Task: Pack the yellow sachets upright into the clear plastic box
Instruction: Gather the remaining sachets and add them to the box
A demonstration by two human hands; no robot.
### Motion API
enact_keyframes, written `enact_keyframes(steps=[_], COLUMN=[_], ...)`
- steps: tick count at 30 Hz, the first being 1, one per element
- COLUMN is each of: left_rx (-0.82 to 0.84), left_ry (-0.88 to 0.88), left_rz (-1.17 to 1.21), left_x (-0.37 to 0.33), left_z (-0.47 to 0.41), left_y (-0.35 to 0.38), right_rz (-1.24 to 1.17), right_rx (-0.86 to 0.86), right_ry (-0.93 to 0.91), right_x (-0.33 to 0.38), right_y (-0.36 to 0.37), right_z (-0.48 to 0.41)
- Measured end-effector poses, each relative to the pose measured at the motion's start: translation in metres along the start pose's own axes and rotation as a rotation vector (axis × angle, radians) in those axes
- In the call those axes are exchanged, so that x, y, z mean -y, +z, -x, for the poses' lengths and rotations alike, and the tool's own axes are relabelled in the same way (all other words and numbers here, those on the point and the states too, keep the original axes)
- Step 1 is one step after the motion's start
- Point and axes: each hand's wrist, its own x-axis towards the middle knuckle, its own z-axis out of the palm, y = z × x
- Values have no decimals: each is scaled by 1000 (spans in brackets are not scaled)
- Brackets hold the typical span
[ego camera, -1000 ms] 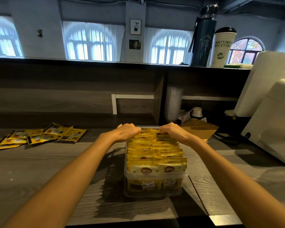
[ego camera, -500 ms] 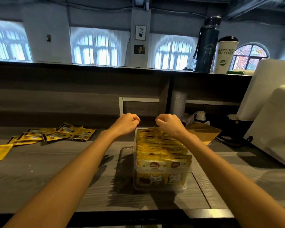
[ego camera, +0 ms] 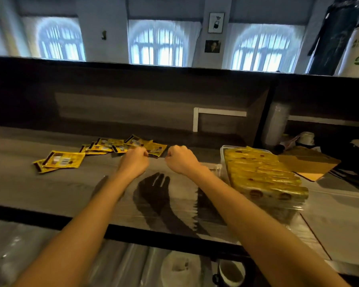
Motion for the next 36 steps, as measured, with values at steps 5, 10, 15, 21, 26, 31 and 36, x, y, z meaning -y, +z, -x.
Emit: enact_keyframes(steps=[5,10,15,21,26,31,36], left_rx=[70,135,257,183,183,171,164], left_ry=[-84,-19,-37,13,98,156,167], left_rz=[-88,-208,-279,-393,-450,-346,-338], left_x=[51,68,72,63,51,42,35], left_z=[-12,-49,-70,-59,-33,-7,10], left_y=[16,23,32,31,27,11,3], right_rz=[62,85,170,135,119,50,127], right_rx=[192,239,226,124,9,-87,-200], right_ry=[17,-2,-16,-10,19,65,66], right_x=[14,10,3,4,6,-2,-7], right_y=[50,75,79,75,57,42,48], right_z=[-33,-69,-86,-74,-40,-18,-2])
